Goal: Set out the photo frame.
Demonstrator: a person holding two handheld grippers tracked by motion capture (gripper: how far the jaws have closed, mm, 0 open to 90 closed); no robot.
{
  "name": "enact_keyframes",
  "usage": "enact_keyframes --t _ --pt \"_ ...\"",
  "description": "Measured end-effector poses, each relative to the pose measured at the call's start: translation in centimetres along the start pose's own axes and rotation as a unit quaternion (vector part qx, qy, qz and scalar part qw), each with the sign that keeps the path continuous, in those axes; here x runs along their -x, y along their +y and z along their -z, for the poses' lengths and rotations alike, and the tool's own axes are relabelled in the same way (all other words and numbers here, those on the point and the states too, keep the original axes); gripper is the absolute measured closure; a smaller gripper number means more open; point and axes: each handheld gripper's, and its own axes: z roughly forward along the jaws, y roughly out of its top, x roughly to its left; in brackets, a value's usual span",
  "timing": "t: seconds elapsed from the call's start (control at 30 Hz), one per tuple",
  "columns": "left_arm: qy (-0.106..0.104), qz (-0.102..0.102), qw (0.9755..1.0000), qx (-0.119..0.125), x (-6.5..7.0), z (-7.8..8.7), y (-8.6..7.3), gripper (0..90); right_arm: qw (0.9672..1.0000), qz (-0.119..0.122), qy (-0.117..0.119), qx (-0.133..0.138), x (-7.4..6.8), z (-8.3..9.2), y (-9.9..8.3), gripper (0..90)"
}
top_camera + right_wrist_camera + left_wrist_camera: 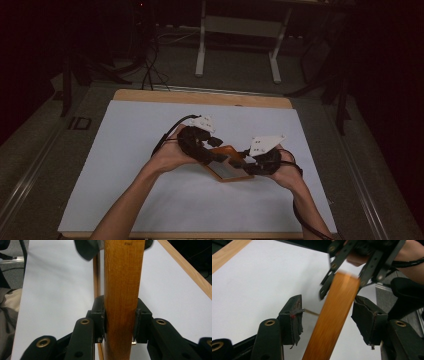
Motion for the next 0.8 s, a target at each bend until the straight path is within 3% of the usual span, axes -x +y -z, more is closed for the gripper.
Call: enact_keyframes --t 0.17,0.4,0.63,0.8 --pt "0.014 0.016 0.9993 0.03 -0.4 0.8 -1.4 40.5 0.9999 -0.009 -0.007 0.003 0.1 0.4 -0.6 68.0" --pt "0.034 0.038 0.9959 0.074 -1.1 1.8 -3.4 36.2 0.9998 -0.018 -0.009 0.006 0.2 0.9 -1.4 67.9" --pt "0.027 0.058 0.993 0.1 -1.4 1.1 -5.4 31.8 0.9994 -0.03 -0.016 0.006 0.4 1.3 -2.2 67.5" --pt "0.043 0.055 0.9914 0.11 -1.0 0.0 -6.2 31.1 0.9989 -0.04 -0.022 0.009 0.5 1.5 -2.7 67.2"
